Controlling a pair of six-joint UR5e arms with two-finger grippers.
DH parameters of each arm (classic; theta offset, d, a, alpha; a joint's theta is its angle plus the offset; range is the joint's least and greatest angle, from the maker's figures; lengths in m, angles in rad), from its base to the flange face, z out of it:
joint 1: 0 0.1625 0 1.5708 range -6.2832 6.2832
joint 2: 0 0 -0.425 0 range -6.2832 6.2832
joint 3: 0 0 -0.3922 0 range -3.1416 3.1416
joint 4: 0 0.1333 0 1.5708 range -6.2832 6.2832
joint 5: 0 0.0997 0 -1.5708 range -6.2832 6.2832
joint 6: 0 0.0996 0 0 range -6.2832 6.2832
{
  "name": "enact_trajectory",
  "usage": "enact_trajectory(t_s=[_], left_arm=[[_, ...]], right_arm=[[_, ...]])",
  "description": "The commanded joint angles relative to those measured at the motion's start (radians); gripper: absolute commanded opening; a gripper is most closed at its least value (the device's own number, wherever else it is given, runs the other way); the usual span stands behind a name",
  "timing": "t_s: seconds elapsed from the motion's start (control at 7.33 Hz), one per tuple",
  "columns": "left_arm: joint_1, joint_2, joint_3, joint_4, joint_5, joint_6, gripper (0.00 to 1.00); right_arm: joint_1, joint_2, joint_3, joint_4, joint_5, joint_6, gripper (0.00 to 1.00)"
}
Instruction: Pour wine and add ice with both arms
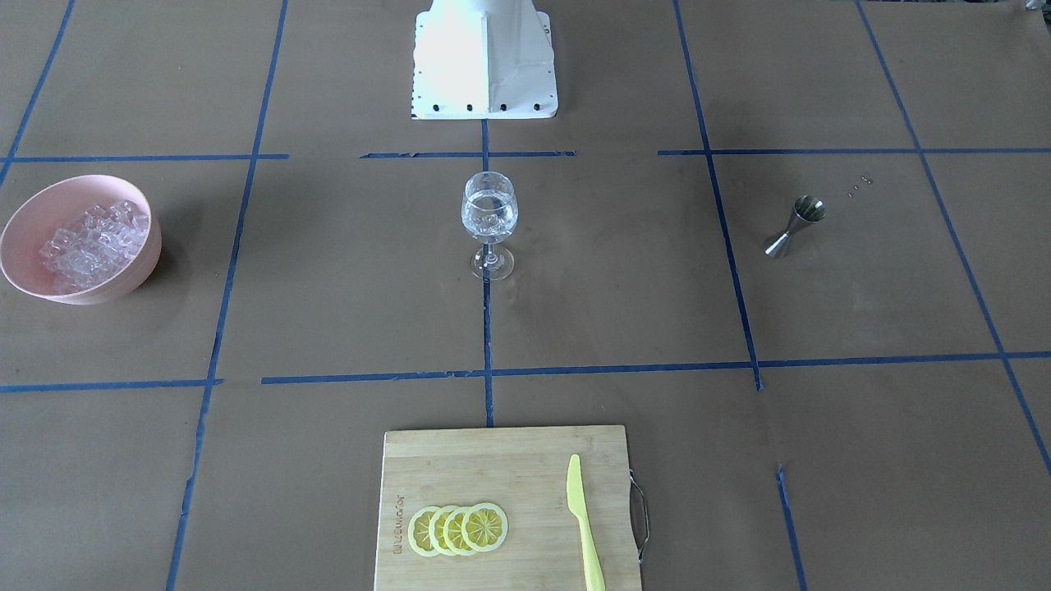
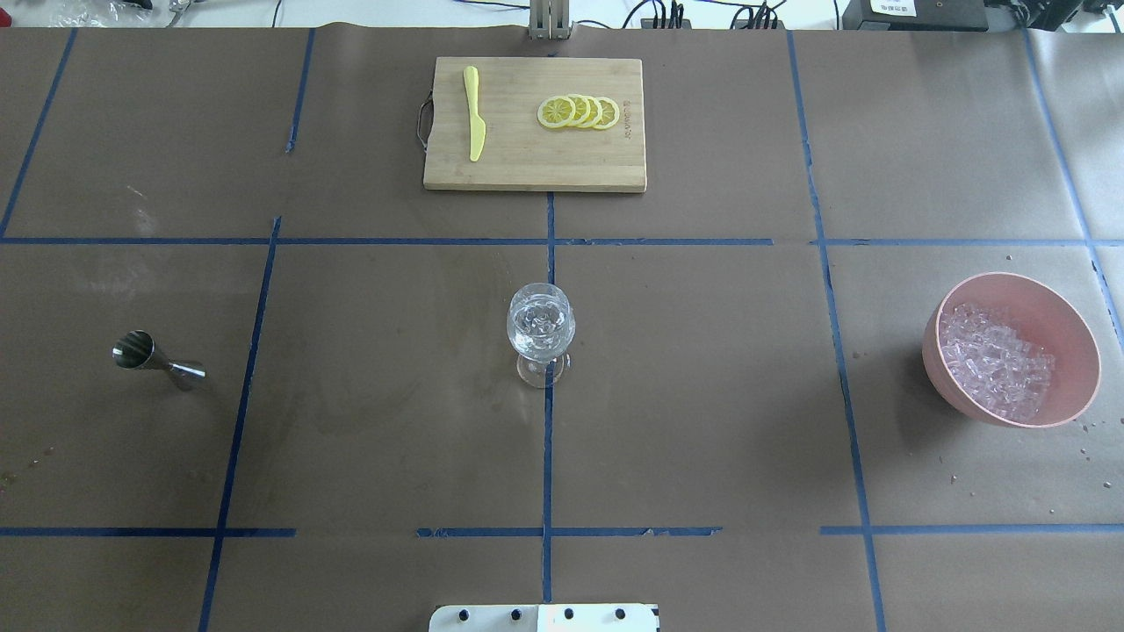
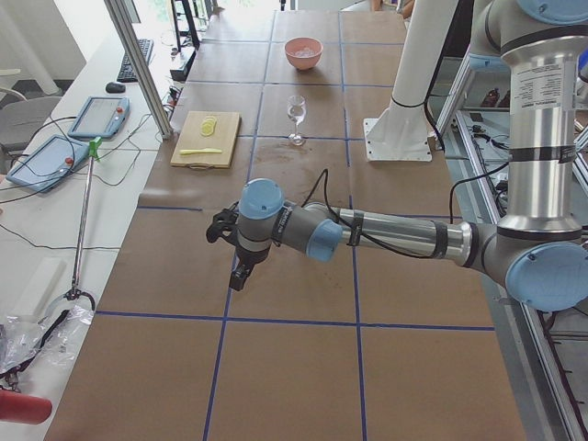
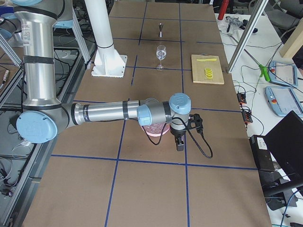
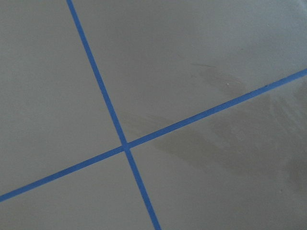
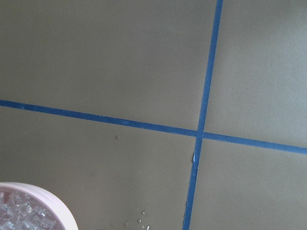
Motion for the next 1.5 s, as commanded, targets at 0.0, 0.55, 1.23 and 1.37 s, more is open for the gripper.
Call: enact_trajectory(t_s=[0.0, 0.55, 1.23, 1.37], left_arm=[[-0.038, 0.052, 0.002, 0.109, -0.006, 0.051, 1.00], [-0.029, 0.154, -0.001, -0.028, -0.072, 0.053, 1.00], [0.017, 0.148, 0.002, -0.006, 0.001, 0.042, 1.00], [0.017, 0.149, -0.001, 0.035, -0.018, 0.041, 1.00]], right_arm=[[-0.001, -0.003, -0.009, 0.000, 0.010, 0.008, 1.00], [-0.001, -0.010, -0.030, 0.003, 0.045, 0.005, 1.00], [-0.009, -0.022, -0.034, 0.001, 0.040, 0.000, 1.00], [-0.009, -0.023, -0.034, 0.001, 0.045, 0.005, 1.00]])
